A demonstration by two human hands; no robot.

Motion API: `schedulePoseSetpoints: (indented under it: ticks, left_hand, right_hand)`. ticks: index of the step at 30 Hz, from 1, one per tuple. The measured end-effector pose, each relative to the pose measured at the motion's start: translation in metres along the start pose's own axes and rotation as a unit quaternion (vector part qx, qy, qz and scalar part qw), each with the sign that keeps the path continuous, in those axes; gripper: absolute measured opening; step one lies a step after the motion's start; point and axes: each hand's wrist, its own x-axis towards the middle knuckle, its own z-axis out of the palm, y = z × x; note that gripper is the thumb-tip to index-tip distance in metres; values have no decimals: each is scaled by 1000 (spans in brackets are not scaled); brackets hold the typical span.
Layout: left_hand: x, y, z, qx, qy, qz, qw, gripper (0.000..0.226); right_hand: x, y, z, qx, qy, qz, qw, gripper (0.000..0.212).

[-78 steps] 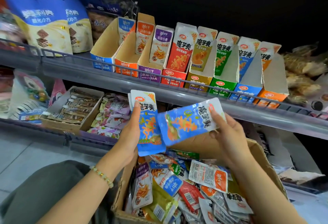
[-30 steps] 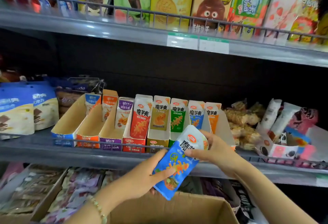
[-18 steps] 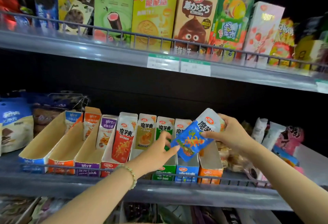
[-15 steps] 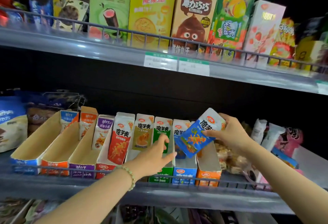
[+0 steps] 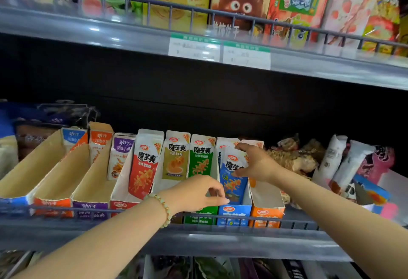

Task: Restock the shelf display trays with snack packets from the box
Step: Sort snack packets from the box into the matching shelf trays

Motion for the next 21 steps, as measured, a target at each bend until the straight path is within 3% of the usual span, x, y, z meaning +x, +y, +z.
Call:
schedulePoseSetpoints:
  ticks: [6, 17, 21]
  left_hand:
    - [7, -9, 3, -11, -4, 10, 1000, 27]
    - [13, -13, 4, -39, -14, -3, 999, 20]
    - [12, -14, 5, -41, -12, -3, 999, 18]
  right_hand:
    - [14, 2, -6, -87, -77, -32, 993, 79]
    - [44, 22, 14, -59, 71, -124, 988, 62]
    - [46, 24, 11, -40, 14, -117, 992, 64]
